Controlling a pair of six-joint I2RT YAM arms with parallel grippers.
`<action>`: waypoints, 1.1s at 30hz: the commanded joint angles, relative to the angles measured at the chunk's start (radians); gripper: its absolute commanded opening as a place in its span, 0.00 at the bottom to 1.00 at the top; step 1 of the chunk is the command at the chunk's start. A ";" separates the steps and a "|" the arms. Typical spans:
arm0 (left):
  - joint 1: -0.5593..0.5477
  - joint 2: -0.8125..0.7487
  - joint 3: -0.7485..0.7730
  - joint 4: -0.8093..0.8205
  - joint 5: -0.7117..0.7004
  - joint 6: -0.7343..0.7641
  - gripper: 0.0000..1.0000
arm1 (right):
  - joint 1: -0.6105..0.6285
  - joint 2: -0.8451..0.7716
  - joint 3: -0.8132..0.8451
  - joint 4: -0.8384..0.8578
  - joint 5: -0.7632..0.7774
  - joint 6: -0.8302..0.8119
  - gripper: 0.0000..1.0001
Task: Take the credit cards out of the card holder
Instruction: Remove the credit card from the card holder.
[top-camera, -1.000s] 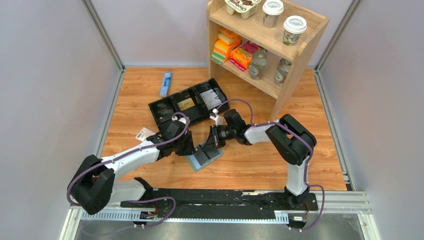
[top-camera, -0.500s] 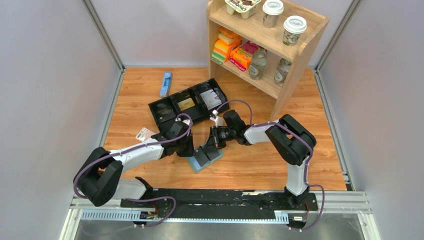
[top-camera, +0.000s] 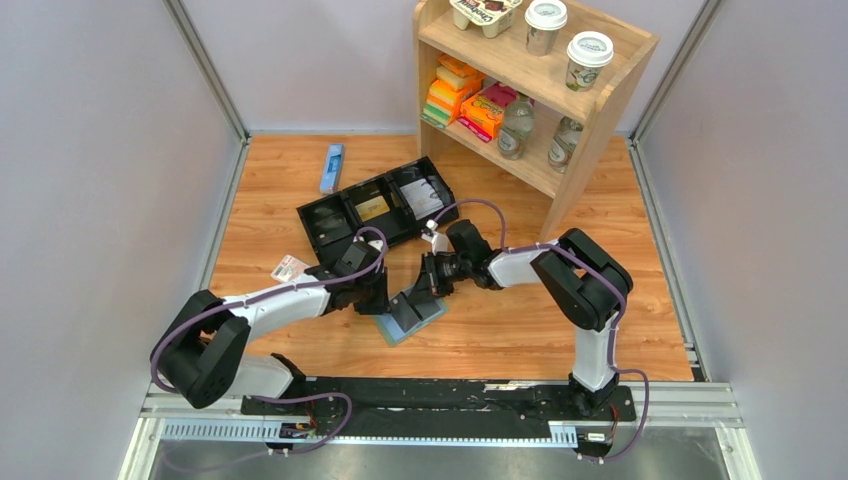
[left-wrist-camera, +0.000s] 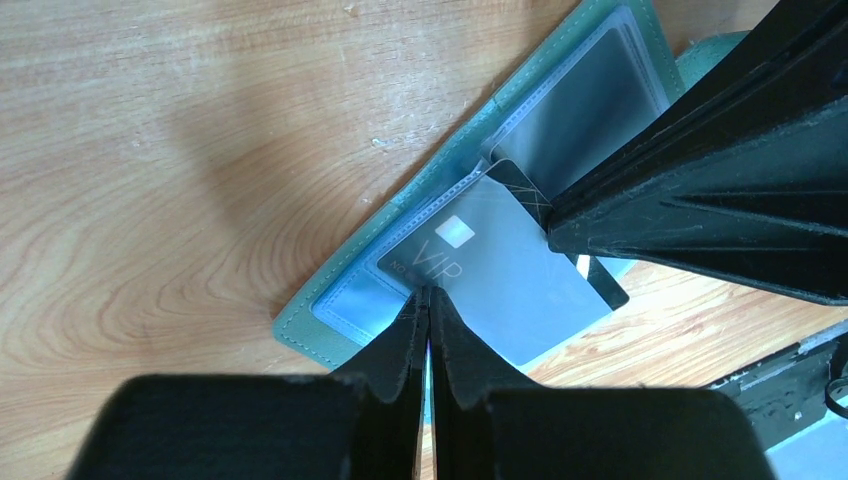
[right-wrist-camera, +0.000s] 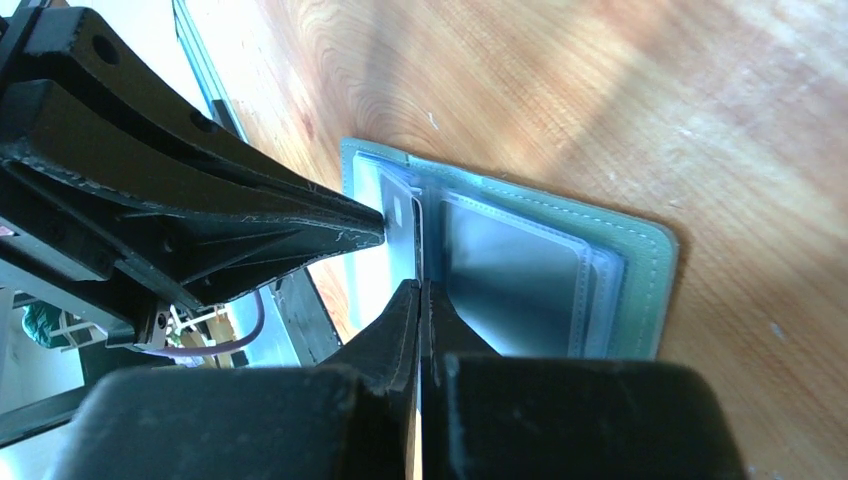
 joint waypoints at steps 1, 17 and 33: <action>-0.005 0.028 0.014 -0.033 0.010 0.027 0.07 | -0.016 -0.042 0.011 -0.003 0.050 -0.018 0.00; -0.005 0.031 0.008 -0.042 0.008 0.025 0.07 | -0.029 -0.050 -0.004 0.004 0.075 -0.011 0.02; -0.005 0.047 0.014 -0.039 0.008 0.022 0.07 | -0.006 0.020 0.023 0.023 -0.005 0.005 0.18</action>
